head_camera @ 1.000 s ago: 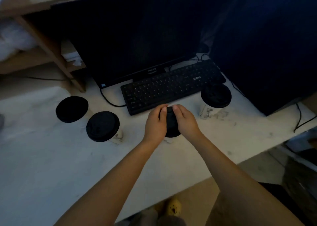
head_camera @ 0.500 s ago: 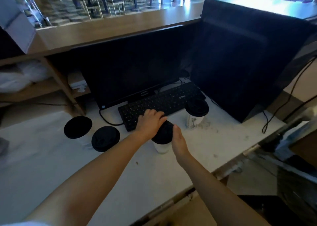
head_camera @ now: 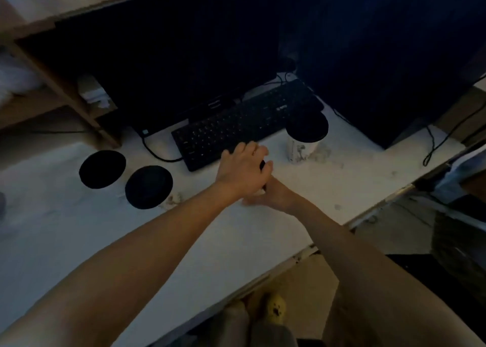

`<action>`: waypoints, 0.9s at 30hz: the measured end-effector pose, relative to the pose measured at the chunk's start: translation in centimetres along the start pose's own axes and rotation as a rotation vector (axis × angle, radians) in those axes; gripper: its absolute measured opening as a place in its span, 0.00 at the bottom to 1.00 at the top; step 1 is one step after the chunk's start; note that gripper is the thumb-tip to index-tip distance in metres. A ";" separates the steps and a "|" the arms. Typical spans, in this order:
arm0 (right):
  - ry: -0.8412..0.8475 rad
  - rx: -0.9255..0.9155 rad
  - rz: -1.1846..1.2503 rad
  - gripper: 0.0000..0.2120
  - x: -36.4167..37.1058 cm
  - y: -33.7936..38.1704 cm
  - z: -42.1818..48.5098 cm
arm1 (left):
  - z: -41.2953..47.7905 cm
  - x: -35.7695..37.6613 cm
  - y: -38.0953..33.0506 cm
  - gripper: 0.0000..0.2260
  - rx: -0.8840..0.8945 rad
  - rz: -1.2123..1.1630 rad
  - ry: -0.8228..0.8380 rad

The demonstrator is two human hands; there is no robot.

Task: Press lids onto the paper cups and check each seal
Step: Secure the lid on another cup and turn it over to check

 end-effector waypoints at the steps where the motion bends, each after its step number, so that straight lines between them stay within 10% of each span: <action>1: 0.021 -0.006 0.000 0.43 -0.2 -0.2 0.3 | 0.0 0.0 0.0 0.18 0.002 0.012 -0.011; 7: 0.050 -0.069 0.067 0.39 0.1 -0.5 0.7 | -0.1 0.3 -0.1 0.17 -0.009 0.079 0.007; 14: -0.360 -0.119 0.163 0.38 1.7 -0.8 -0.5 | 0.0 -1.0 0.1 0.22 0.275 -0.023 0.139; 18: -0.487 -0.128 0.350 0.34 4.0 -0.8 -0.7 | -0.6 -0.7 1.2 0.24 -0.157 -0.132 0.059; 27: -0.166 -0.113 0.088 0.41 1.0 0.1 -0.6 | -0.2 -1.3 1.8 0.20 0.184 -0.104 0.144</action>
Point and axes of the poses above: each hand's wrist, its own z-axis towards the middle knuckle, its own x-axis out of the palm, y = z × x, the point moved 4 cm from there along z, towards the middle knuckle, and after that the axes turned 8 degrees about x, right-handed, at the moved point
